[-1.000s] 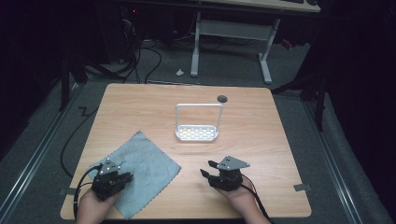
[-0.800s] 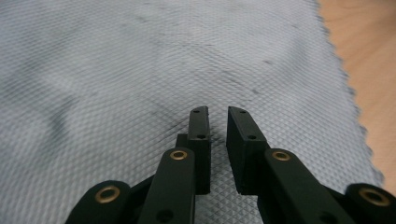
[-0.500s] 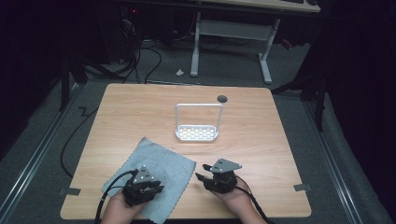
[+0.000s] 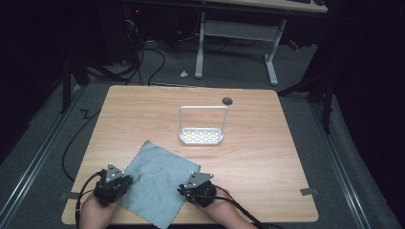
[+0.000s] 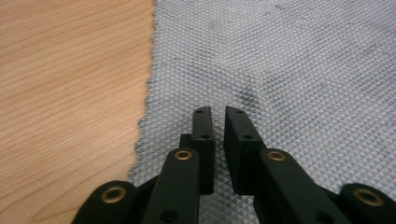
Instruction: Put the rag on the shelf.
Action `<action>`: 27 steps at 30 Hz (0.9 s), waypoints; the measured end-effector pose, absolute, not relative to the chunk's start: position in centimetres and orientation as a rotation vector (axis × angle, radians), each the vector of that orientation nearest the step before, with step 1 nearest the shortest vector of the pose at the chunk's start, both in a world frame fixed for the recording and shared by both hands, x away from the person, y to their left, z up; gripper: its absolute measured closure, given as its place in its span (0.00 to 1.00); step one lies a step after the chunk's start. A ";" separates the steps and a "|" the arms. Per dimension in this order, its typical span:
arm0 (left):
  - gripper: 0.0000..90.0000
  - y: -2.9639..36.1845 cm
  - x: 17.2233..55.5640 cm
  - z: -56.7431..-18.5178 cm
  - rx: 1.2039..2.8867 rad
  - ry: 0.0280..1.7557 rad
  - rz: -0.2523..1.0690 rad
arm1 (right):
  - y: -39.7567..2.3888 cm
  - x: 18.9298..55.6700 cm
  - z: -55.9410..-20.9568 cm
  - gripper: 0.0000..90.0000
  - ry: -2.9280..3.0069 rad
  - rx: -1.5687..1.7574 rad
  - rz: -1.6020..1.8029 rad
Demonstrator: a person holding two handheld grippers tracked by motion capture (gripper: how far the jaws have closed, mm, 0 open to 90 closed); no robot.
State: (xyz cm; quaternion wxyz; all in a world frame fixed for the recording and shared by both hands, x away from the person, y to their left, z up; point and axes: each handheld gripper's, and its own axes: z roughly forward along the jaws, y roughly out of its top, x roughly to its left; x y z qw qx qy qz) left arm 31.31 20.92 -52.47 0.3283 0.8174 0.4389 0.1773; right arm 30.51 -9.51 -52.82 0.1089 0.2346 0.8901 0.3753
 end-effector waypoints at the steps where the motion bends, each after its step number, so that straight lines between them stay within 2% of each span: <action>1: 0.94 20.7 31.2 -52.5 2.140 1.139 0.459 | -9.6 30.6 -52.9 0.97 2.613 0.689 1.103; 5: 0.94 19.2 31.1 -52.4 2.169 1.058 0.395 | -10.7 30.8 -52.8 1.00 2.593 0.727 1.076; 10: 0.93 15.3 31.1 -52.1 2.261 0.881 0.302 | -14.2 31.0 -52.7 1.00 2.528 0.834 1.027; 13: 0.88 12.9 31.0 -52.0 2.292 0.738 0.129 | -17.5 30.9 -52.7 1.00 2.468 0.950 1.011; 17: 0.87 11.3 31.3 -51.3 2.237 0.693 0.153 | -21.1 30.9 -52.7 1.00 2.387 1.078 0.996; 22: 0.85 11.1 32.7 -51.6 2.207 0.779 0.265 | -22.9 30.4 -52.3 0.99 2.298 1.141 1.035; 25: 0.86 10.9 33.0 -52.4 2.243 0.776 0.240 | -22.4 30.0 -52.5 1.00 2.307 1.123 1.000; 27: 0.85 11.1 33.0 -52.4 2.247 0.751 0.167 | -22.3 30.0 -52.8 1.00 2.318 1.132 0.970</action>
